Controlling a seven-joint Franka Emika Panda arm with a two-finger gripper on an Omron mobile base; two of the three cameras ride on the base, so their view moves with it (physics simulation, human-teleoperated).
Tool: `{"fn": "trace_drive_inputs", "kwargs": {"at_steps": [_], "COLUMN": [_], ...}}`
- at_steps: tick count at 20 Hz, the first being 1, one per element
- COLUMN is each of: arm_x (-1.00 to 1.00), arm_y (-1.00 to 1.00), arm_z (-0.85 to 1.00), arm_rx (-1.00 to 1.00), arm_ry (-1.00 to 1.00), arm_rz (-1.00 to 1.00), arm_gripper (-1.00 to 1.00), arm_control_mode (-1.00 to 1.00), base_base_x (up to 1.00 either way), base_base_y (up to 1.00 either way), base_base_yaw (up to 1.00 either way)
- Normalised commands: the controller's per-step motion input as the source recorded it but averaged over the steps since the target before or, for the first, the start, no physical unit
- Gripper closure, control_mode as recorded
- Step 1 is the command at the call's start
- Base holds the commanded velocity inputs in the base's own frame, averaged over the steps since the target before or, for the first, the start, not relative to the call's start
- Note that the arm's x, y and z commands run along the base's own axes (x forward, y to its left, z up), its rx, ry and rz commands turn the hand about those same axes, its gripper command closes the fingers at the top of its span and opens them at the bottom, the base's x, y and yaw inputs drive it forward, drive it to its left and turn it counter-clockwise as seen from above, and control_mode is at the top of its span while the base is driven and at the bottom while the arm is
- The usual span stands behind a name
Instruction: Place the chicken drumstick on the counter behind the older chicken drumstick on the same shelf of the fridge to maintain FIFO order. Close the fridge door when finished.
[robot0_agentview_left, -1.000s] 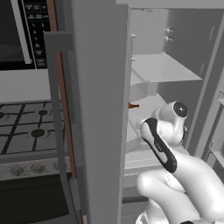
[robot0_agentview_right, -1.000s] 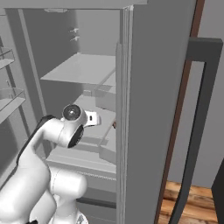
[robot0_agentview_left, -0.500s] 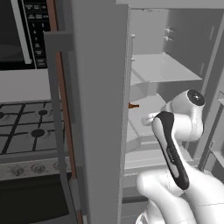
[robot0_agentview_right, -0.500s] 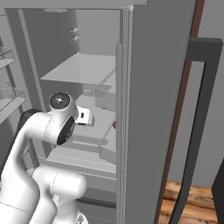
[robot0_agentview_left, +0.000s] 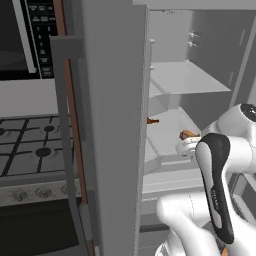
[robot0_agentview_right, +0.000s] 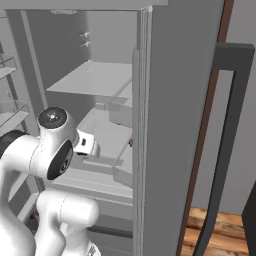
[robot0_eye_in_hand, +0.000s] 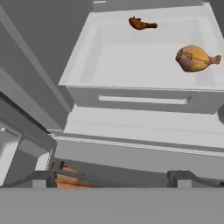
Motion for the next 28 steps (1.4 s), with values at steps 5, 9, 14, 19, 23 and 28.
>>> {"fn": "trace_drive_inputs", "kwargs": {"at_steps": [5, 9, 14, 19, 23, 28], "arm_x": [-0.6, -0.02, 0.01, 0.0, -0.51, 0.0], "arm_y": [0.09, 0.07, 0.02, 0.0, 0.0, 0.0], "arm_z": [0.0, 0.0, 0.0, -0.05, -0.17, 0.0], "arm_rx": [0.0, 0.0, -0.01, 0.0, 0.0, 0.0], "arm_ry": [0.02, 0.06, 0.02, 0.0, 0.0, 0.0], "arm_rz": [-0.11, -0.02, 0.0, 0.0, -0.02, 0.0], "arm_gripper": [-1.0, -1.0, -1.0, -1.0, -1.0, -1.0], "arm_control_mode": [-1.0, -1.0, -1.0, -1.0, -1.0, 1.0], "base_base_x": [0.0, 0.0, 0.0, 0.0, 0.0, -1.0], "base_base_y": [0.0, 0.0, 0.0, 0.0, 0.0, 0.0], "base_base_yaw": [0.0, 0.0, 0.0, 0.0, 0.0, -0.08]}}
